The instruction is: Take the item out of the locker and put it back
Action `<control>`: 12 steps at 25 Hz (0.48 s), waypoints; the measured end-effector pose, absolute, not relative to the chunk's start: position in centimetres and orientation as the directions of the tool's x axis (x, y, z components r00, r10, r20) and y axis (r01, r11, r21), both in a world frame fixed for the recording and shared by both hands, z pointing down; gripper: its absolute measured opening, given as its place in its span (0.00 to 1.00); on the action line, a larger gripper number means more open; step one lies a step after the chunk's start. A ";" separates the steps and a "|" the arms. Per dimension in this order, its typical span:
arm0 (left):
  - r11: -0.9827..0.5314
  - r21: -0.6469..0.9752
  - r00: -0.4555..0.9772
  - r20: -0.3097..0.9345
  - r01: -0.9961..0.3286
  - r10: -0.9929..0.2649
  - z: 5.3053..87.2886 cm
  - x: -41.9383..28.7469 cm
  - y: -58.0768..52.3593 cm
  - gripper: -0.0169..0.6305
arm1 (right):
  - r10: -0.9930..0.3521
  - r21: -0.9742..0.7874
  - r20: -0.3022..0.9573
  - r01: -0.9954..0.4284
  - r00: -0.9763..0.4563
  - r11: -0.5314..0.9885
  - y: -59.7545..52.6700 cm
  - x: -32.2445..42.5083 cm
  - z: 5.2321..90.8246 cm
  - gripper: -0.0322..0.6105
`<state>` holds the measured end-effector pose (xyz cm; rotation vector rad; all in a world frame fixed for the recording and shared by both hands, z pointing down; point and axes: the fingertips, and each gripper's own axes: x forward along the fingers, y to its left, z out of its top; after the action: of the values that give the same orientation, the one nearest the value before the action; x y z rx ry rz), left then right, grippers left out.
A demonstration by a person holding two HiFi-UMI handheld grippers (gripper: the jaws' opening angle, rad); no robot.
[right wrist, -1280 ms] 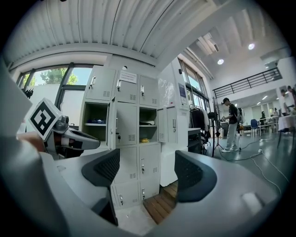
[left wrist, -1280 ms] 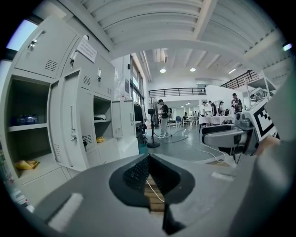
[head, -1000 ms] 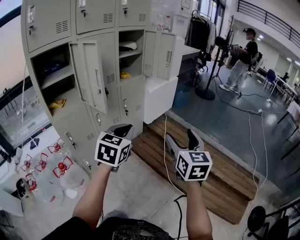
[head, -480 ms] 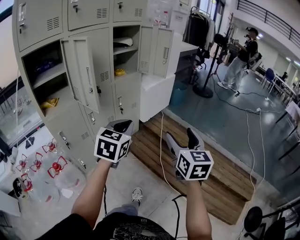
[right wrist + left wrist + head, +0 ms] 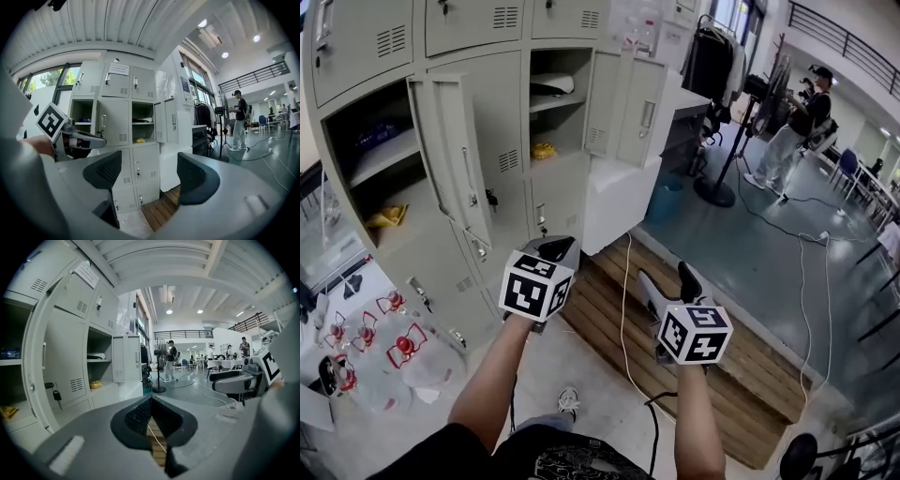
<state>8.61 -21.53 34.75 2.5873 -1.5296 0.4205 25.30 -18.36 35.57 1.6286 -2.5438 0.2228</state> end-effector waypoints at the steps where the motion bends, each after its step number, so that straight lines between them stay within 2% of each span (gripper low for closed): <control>1: -0.488 -0.045 0.456 0.291 -0.872 -0.841 34.7 8.4 -22.7 0.03 | -0.891 -0.064 0.176 -0.908 -0.418 0.413 -19.5 25.1 35.5 0.64; 12: -0.475 -0.018 0.453 0.277 -0.880 -0.848 33.7 5.7 -35.5 0.03 | -0.872 -0.057 0.208 -0.895 -0.444 0.442 -32.5 22.0 35.1 0.63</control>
<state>5.75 -35.49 33.74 2.5659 -1.5344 0.3761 22.03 -32.47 35.15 1.5680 -2.5395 0.2383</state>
